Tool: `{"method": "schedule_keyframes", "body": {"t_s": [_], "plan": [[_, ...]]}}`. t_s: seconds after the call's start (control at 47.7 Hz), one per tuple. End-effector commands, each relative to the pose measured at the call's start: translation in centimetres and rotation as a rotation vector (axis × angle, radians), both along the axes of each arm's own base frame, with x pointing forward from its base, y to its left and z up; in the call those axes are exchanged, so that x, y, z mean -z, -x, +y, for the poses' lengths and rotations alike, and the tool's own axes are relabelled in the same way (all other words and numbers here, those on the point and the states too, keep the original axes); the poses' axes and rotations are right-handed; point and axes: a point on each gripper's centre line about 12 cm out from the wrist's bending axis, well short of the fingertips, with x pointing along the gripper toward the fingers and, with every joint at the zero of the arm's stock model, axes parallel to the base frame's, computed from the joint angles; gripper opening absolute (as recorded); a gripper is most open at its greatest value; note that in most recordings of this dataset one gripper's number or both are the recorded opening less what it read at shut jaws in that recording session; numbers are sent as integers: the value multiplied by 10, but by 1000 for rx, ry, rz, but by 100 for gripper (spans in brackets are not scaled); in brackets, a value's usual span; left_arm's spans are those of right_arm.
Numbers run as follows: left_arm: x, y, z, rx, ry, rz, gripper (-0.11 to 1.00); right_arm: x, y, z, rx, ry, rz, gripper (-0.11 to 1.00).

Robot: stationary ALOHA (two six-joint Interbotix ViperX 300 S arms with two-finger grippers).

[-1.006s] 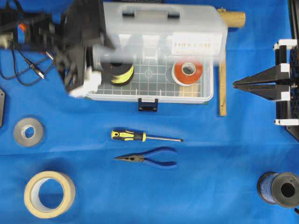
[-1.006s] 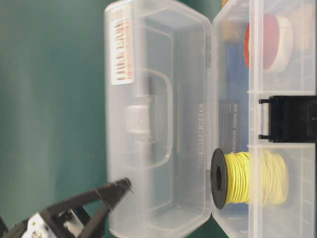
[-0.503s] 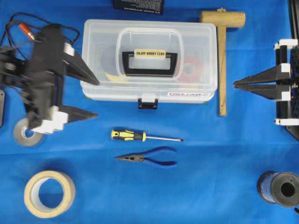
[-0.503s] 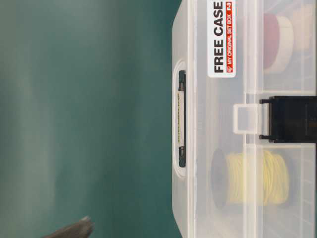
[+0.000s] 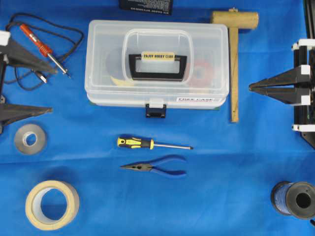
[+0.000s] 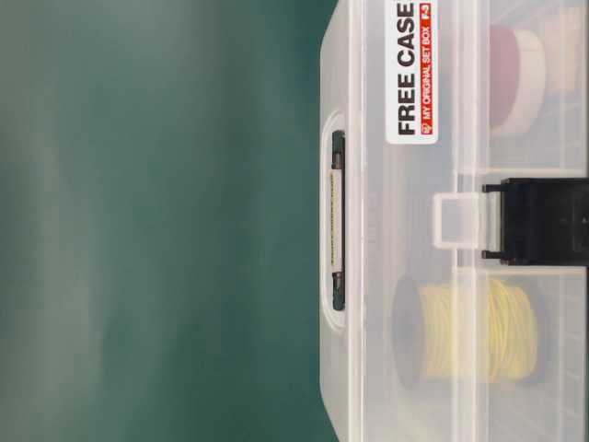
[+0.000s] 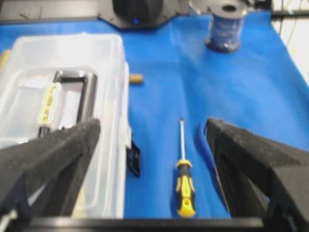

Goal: Close the tool box with the left arm.

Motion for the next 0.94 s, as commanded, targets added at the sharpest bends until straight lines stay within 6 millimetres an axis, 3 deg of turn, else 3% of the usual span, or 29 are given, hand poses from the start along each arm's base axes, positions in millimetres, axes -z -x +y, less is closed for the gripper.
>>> {"method": "schedule_keyframes", "body": {"t_s": [0.0,0.273,0.461,0.671,0.922], "plan": [[9,12,2,-9,-3,-63,90,-14,-2,0,1,2,-43,0],[59,39,3,-16,2,-135,90,-14,-2,0,1,2,-43,0],[85,44,4,-18,4,-103,89,-14,-2,0,1,2,-43,0],[98,47,4,-19,3,-106,89,-14,-2,0,1,2,-43,0],[99,47,4,-19,3,-106,89,-14,-2,0,1,2,-40,0]]}}
